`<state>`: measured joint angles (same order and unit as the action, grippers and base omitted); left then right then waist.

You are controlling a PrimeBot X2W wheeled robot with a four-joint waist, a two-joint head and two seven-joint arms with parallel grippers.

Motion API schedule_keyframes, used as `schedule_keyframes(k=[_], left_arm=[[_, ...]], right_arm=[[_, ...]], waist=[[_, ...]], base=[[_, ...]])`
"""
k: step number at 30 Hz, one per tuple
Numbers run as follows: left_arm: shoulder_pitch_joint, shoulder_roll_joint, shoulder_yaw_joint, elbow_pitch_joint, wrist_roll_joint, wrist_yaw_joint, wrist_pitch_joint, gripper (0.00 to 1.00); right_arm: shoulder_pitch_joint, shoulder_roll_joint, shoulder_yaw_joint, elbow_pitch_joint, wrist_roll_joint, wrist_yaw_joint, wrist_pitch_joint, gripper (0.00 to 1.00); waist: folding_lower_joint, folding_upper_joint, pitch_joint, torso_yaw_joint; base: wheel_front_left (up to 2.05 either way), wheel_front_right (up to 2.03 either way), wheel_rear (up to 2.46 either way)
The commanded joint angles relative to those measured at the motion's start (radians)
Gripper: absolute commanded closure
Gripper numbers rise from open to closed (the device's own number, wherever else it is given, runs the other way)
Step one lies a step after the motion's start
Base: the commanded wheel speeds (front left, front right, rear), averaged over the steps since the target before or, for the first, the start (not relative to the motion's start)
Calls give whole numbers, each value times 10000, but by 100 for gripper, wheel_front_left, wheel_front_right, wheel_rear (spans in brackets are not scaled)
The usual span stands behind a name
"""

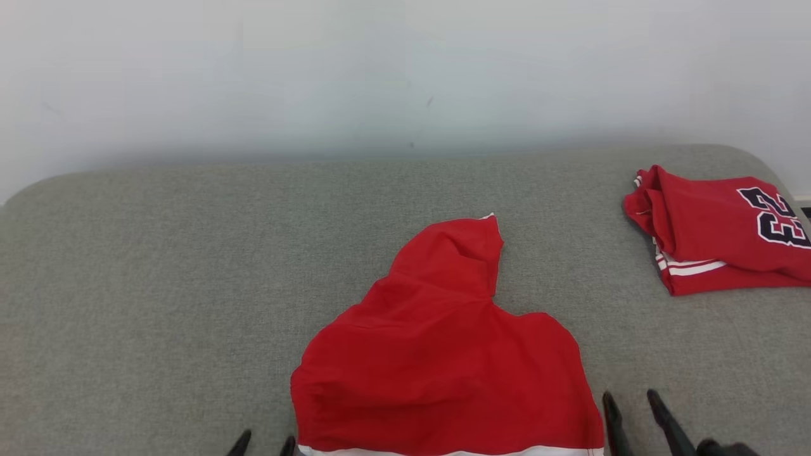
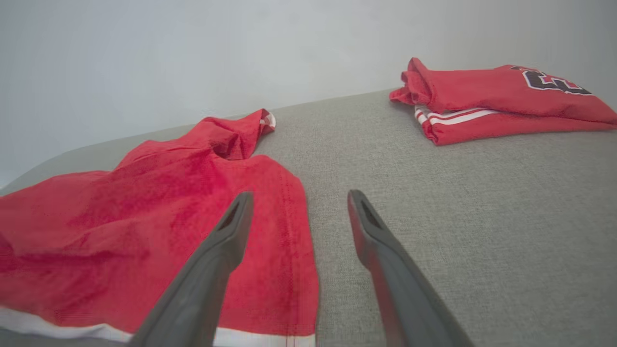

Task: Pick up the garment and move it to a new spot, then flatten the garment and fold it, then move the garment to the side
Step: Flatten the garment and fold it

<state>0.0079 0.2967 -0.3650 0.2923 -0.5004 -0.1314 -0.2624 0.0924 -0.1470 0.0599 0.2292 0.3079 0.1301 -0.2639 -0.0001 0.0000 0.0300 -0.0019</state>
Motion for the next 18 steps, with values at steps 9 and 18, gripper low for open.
schedule_keyframes(k=[9,18], left_arm=[[110,205,-679,401,127,15,-26,0],[-534,229,-1070,846,108,15,-26,0]], right_arm=[[1158,-764,816,8,-6,7,-3,0],[469,-701,1386,1078,-315,7,-3,0]], waist=[[1,0,226,120],[1,0,435,-68]], base=[[0,0,0],[0,0,0]])
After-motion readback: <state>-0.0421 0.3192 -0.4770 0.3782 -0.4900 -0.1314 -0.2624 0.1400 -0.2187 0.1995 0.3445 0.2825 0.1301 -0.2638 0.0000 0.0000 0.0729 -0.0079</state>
